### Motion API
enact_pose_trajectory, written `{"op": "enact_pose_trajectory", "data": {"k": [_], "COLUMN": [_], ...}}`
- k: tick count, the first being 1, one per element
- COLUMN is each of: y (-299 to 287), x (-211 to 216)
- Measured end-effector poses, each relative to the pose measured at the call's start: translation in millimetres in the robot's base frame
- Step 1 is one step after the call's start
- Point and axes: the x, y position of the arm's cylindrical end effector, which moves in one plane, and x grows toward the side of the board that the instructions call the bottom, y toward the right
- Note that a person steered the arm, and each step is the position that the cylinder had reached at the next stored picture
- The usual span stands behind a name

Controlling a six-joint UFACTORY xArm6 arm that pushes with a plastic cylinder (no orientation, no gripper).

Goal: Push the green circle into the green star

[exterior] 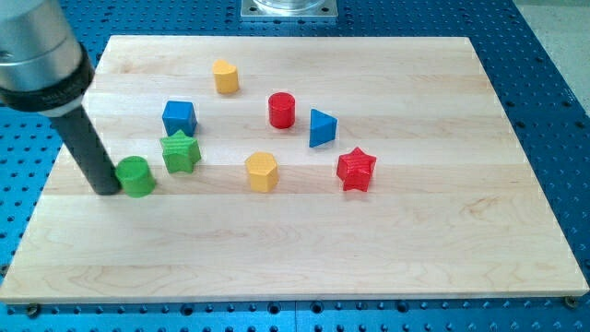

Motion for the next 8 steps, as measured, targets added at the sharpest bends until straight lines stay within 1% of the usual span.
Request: {"op": "enact_pose_trajectory", "data": {"k": [1,2,3,4,5,6,7,8], "y": [4,0,-16,-13,1,18,43,49], "x": [2,29,5,6,14,8,11,27]}}
